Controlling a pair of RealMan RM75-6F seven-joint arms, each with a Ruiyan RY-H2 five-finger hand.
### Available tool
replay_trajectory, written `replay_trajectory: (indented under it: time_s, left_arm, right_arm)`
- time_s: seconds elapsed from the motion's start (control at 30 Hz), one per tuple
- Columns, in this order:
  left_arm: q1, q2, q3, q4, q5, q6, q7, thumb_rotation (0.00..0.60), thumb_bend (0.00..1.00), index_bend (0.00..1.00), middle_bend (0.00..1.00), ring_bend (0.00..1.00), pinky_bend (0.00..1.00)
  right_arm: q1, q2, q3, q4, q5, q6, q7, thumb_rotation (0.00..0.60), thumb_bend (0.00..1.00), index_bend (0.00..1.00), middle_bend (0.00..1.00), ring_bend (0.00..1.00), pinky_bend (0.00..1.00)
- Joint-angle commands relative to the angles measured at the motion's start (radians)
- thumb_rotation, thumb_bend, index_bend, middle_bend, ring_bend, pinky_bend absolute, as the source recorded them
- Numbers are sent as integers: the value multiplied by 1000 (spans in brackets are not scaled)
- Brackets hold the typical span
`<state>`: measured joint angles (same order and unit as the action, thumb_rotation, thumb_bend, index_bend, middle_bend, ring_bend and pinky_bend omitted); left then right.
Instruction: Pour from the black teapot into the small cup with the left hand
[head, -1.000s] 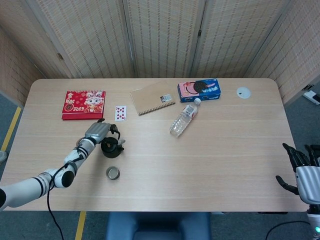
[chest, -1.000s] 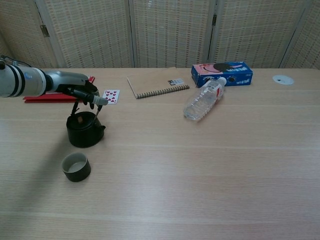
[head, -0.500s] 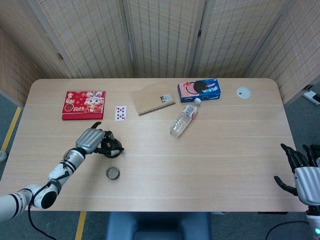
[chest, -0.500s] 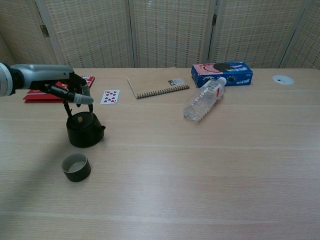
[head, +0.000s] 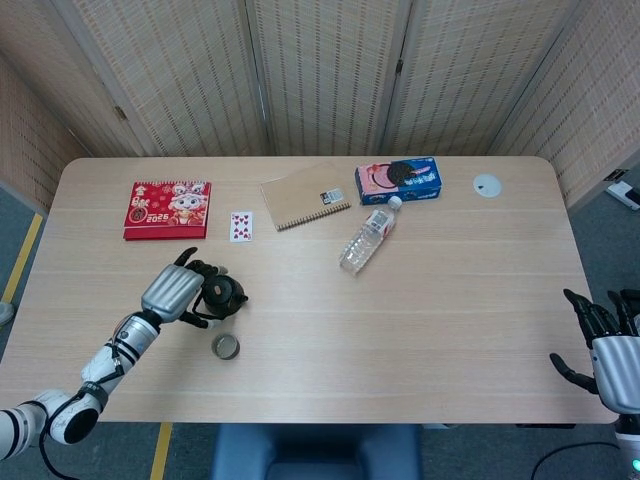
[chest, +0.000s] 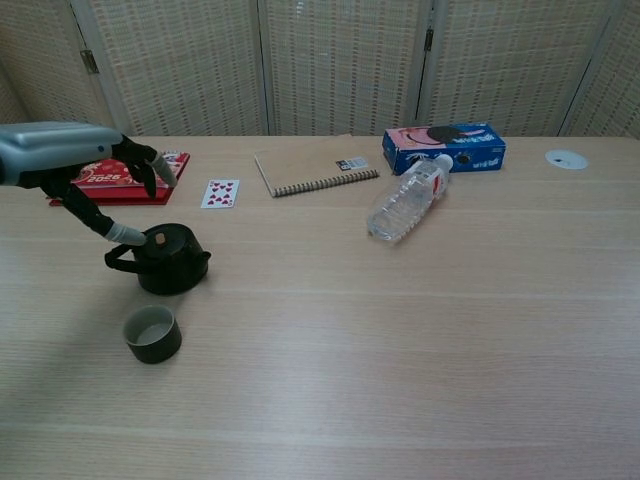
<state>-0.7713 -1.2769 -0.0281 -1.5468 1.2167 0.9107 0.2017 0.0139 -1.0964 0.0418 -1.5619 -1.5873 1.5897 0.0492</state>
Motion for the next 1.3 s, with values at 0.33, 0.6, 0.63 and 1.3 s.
replay_trajectory:
  time_s: [0.33, 0.6, 0.63, 1.3]
  left_arm:
    - [-6, -93, 19, 92, -4, -38, 136, 595, 158, 132, 240, 174, 0]
    - [-23, -155, -9, 193, -36, -68, 160, 600, 158, 129, 236, 170, 0]
    - [-26, -162, -14, 205, -40, -72, 158, 600, 158, 129, 236, 170, 0]
    - [-80, -267, -97, 418, -91, -129, 117, 600, 160, 150, 237, 173, 0]
  right_arm:
    - [2, -2, 1, 6, 4, -7, 5, 600, 242, 67, 200, 229, 33]
    - [-2, -2, -1, 9, 8, -7, 8, 600, 241, 67, 200, 229, 33]
    - [-2, -2, 0, 9, 9, -6, 8, 600, 242, 67, 200, 229, 33]
    - [-11, 2, 2, 8, 21, -4, 5, 600, 242, 67, 202, 231, 34]
